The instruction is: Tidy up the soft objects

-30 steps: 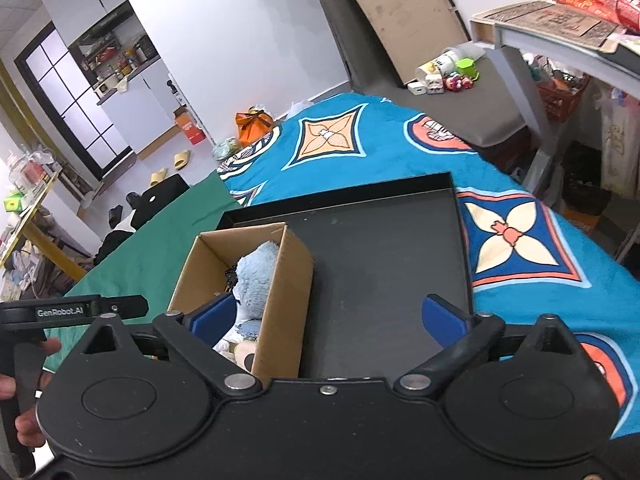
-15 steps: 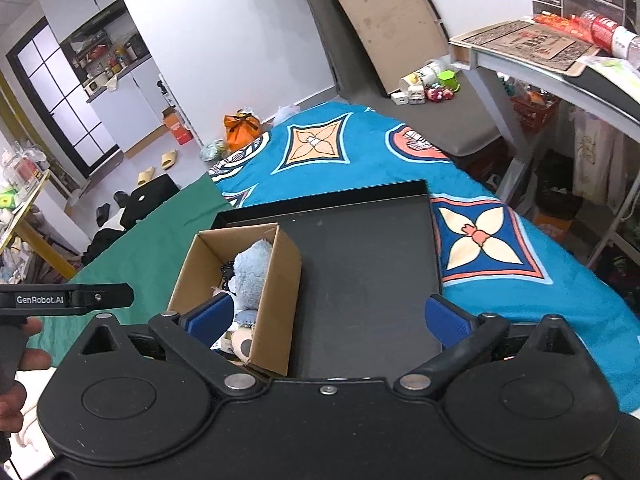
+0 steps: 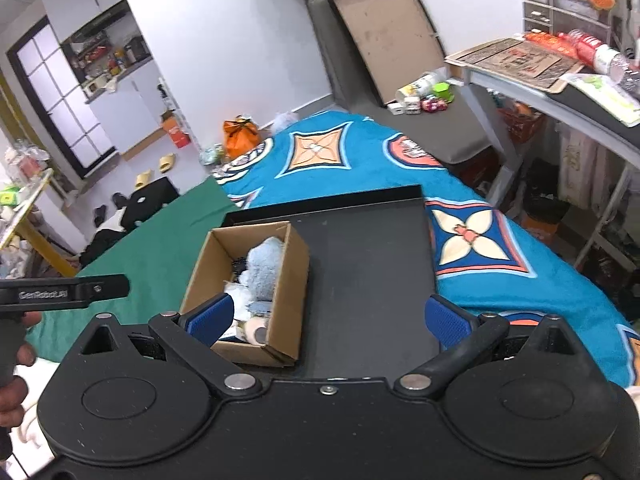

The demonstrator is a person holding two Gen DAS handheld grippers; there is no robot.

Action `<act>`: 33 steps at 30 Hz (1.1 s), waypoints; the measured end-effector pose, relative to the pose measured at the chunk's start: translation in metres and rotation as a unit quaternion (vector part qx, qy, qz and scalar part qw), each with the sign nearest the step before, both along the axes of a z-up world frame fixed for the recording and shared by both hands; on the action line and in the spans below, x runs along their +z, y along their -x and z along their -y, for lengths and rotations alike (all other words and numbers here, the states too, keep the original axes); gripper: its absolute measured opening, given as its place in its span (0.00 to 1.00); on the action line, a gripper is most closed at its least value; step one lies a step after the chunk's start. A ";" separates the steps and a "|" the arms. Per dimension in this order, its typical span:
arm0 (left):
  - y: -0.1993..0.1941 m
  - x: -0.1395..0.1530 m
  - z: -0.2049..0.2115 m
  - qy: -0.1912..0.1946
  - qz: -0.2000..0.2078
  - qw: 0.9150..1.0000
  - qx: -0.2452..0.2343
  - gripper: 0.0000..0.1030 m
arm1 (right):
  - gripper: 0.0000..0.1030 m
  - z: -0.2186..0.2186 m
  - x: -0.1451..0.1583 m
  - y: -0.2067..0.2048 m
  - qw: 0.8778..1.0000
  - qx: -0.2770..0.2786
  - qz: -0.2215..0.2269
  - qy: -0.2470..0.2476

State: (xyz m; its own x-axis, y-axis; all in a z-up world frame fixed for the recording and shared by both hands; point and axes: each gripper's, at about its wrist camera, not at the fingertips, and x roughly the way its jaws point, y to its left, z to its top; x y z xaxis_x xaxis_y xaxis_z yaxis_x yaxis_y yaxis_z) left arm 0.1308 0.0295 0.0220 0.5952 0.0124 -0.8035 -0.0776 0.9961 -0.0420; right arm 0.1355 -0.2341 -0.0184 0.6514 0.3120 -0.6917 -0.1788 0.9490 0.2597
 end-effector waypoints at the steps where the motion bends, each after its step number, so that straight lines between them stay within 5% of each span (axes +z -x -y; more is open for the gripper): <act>1: 0.002 0.001 0.000 -0.001 0.002 1.000 -0.002 0.92 | 1.00 0.000 0.001 0.001 1.000 -0.005 0.001 0.005; 33: 0.058 0.008 0.004 -0.003 0.026 1.000 -0.006 0.92 | 1.00 -0.004 -0.002 0.045 0.999 -0.019 -0.002 0.026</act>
